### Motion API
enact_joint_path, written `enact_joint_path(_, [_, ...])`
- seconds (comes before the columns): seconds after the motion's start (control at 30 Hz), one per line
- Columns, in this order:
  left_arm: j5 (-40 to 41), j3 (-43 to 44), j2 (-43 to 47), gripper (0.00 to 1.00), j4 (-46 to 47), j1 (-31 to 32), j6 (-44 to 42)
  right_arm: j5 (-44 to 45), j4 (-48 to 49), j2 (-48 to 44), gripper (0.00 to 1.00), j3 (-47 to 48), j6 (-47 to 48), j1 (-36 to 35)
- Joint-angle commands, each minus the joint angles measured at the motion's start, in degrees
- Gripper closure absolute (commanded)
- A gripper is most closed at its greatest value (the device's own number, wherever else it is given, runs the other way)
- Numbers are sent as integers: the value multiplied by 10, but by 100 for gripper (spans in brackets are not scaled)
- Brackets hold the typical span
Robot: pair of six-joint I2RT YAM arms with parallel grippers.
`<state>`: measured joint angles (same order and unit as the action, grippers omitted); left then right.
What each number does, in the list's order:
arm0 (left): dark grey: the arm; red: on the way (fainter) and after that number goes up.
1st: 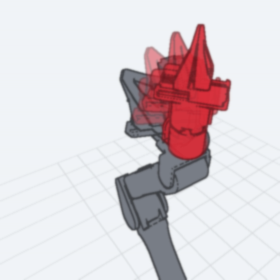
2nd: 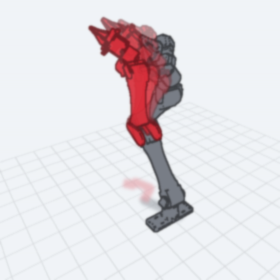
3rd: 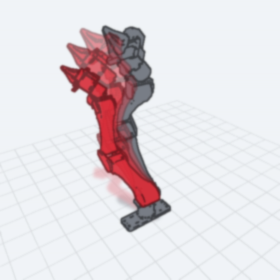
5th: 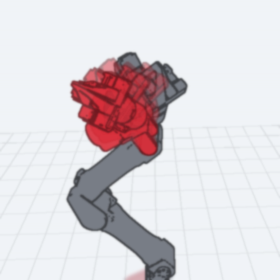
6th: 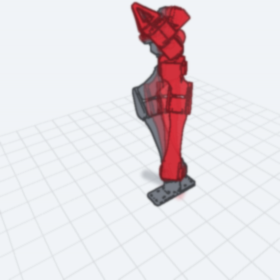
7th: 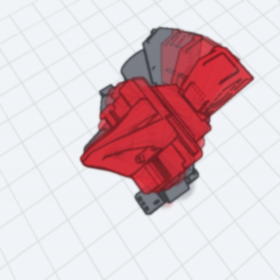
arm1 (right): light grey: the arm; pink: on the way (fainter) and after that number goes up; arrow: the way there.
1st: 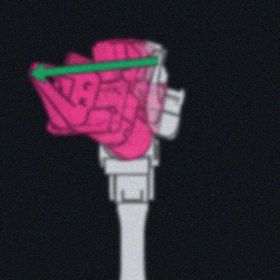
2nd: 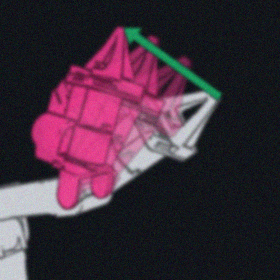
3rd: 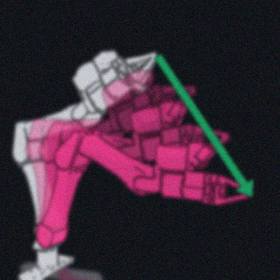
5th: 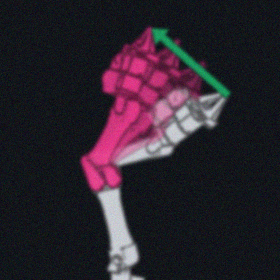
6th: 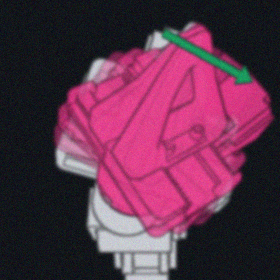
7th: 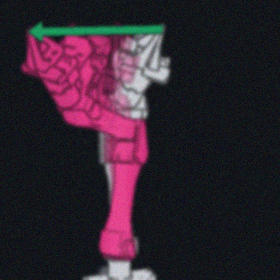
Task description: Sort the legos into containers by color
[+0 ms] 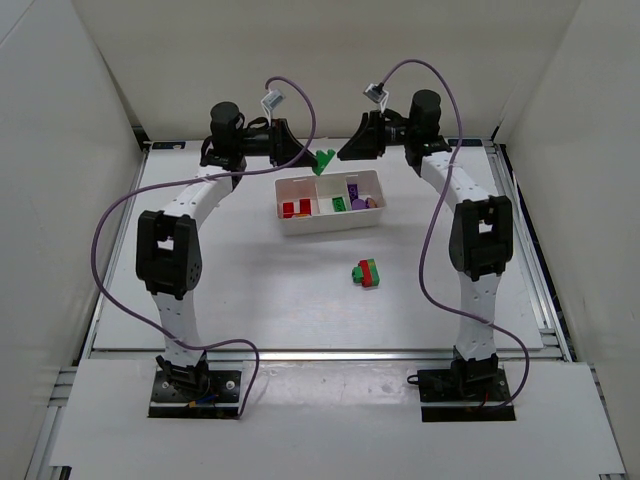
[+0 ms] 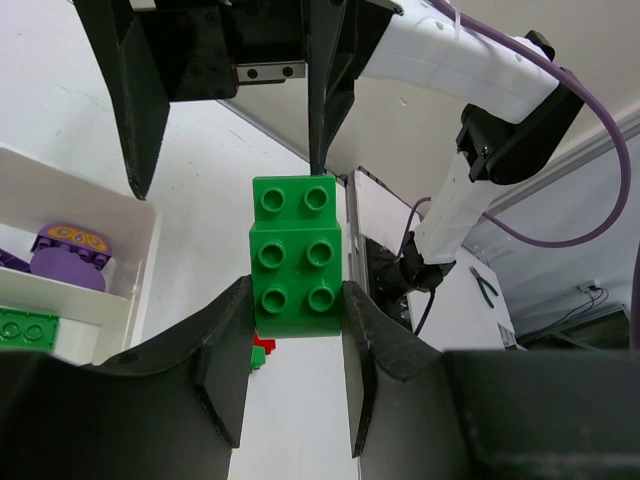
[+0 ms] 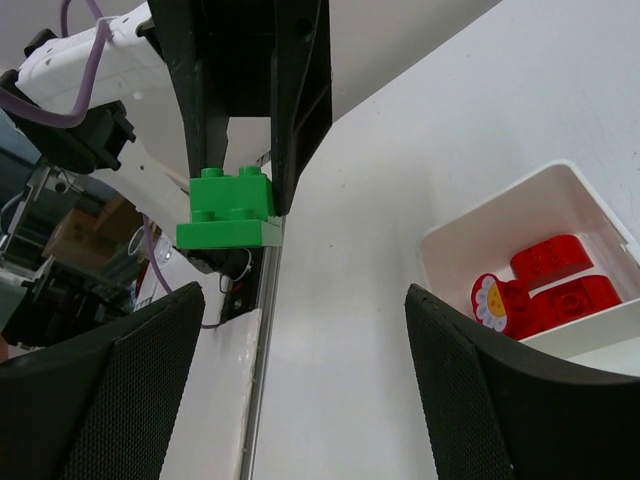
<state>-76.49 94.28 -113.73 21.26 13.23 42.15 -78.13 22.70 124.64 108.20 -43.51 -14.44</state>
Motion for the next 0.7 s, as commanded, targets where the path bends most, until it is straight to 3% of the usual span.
enact_joint_path(0.0, [-11, 37, 0, 89, 13, -5, 1, -11, 38, -47, 15, -2, -2, -4])
enact_joint_path(0.67, [-9, 44, -11, 89, 13, -4, 4, -4, 32, -26, 13, 59, 3, -38])
